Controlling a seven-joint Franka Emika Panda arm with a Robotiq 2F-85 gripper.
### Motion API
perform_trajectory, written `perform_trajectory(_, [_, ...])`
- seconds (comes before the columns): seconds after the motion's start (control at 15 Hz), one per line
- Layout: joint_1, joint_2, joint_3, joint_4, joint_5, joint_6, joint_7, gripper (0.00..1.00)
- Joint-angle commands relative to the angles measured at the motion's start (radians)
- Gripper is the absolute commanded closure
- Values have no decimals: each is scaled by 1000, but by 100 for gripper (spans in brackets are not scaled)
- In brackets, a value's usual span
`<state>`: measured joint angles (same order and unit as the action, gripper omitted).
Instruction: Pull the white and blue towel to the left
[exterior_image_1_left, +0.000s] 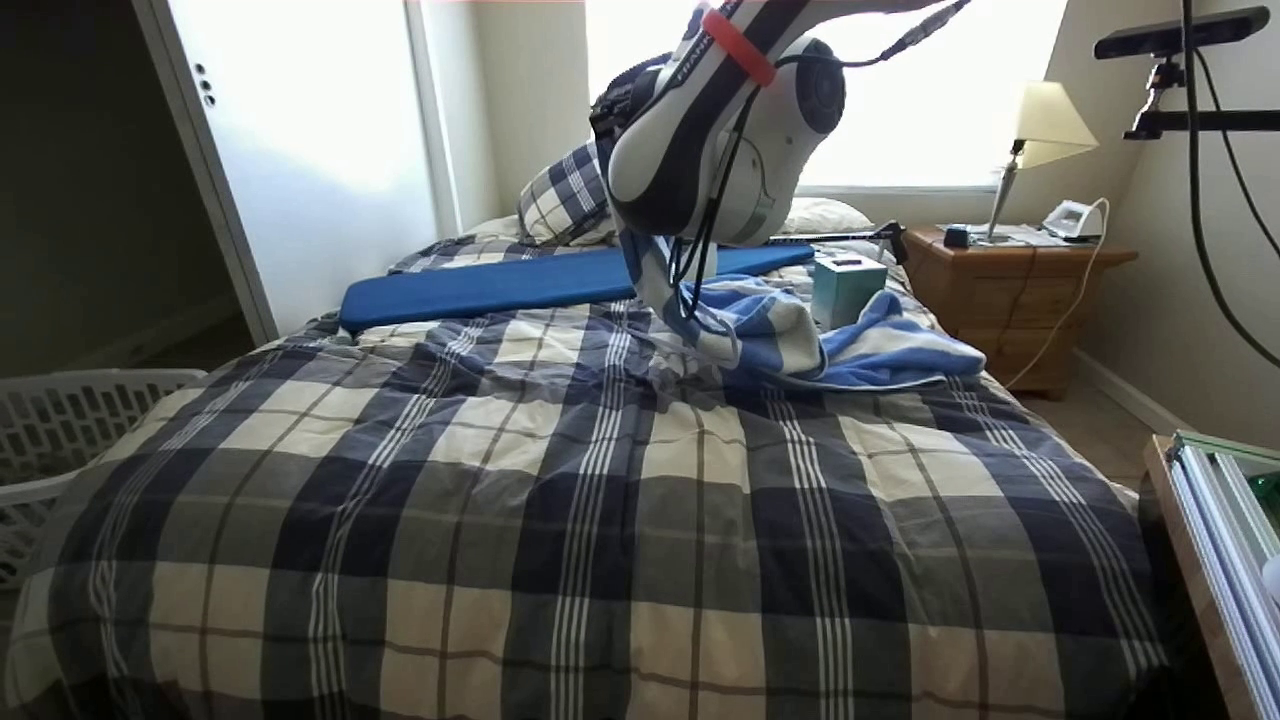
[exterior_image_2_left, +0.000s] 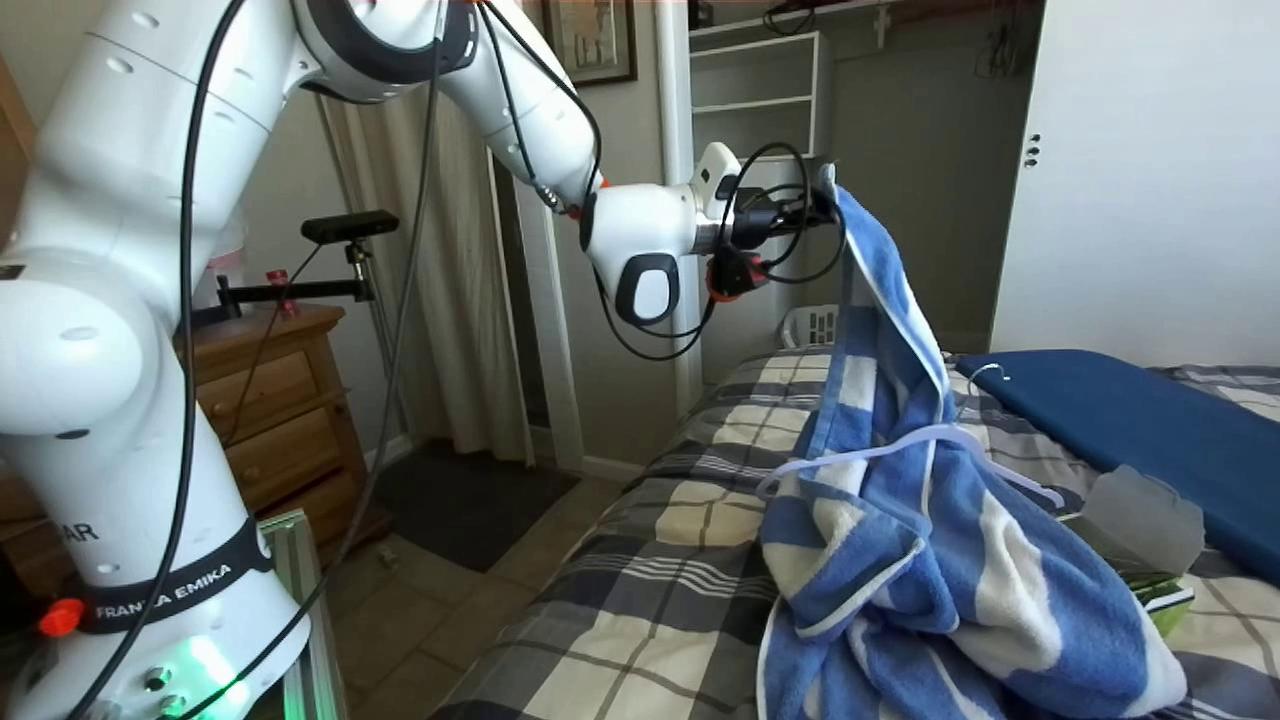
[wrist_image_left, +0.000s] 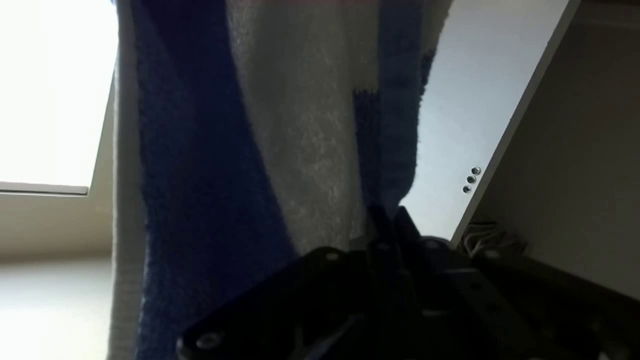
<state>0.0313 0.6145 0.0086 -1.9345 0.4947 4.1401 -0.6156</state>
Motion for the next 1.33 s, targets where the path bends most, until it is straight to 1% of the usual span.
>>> perform_trajectory(0.0, [51,29,-53,49,-9,16,81,99])
perform_trajectory(0.07, [65,54,-55,99,21,40,114,99])
perform_trajectory(0.2, [86,79,-61,168,57,45,162,99])
perform_trajectory(0.53, [98,116,-39,296,151,33,273,99])
perform_trajectory(0.73, [97,97,-19,323,196,37,342,99])
perform_trajectory(0.87, [94,81,-8,337,202,55,393,99])
perform_trajectory(1.0, [89,46,8,326,189,81,453,99])
perform_trajectory(1.13, [80,11,26,300,146,122,534,99])
perform_trajectory(1.2, [136,4,-54,325,142,79,600,99])
perform_trajectory(1.27, [149,-7,-73,320,114,78,651,99])
